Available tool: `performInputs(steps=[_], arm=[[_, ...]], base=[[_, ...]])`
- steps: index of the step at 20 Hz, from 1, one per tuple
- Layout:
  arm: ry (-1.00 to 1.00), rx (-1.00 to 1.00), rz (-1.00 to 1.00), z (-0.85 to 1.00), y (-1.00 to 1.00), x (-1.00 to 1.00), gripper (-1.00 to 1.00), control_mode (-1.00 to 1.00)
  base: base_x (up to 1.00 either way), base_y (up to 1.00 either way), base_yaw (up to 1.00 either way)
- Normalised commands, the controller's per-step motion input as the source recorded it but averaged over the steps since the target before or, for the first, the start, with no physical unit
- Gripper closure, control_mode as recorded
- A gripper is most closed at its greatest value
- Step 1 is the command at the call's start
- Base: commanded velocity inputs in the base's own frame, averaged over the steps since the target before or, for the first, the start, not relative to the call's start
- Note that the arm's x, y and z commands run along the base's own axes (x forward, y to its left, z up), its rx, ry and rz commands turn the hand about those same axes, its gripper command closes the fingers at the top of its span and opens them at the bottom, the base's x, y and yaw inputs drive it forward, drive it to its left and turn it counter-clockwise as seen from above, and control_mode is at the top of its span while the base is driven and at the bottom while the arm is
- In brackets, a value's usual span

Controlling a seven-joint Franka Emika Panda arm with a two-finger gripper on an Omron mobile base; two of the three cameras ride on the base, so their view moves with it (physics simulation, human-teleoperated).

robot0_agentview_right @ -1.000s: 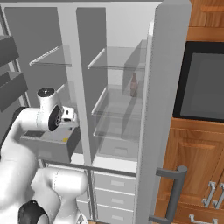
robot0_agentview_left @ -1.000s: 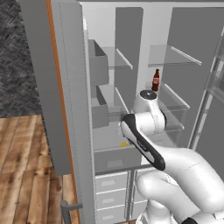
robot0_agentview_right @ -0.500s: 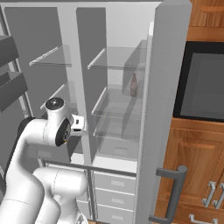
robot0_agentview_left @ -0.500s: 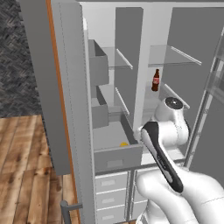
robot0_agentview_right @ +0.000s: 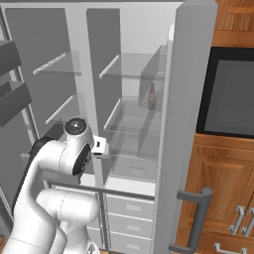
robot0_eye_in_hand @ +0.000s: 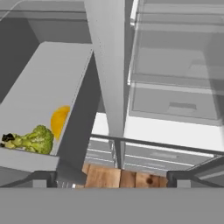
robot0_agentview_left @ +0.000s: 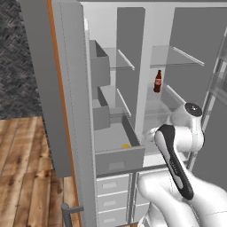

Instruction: Take the broccoli and mango from the fridge shelf and place them in the freezer drawer to begin freezing them.

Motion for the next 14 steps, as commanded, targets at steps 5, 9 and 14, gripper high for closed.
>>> performInputs(steps=[5,9,14], arm=[[0.00,0.11,0.00,0.00,-0.39,-0.08,-1.00,-1.00],[0.00,0.12,0.00,0.00,-0.43,-0.11,-1.00,-1.00],[0.00,0.05,0.00,0.00,-0.20,-0.10,-1.00,-1.00]], base=[[0.00,0.00,0.00],[0.00,0.00,0.00],[0.00,0.00,0.00]])
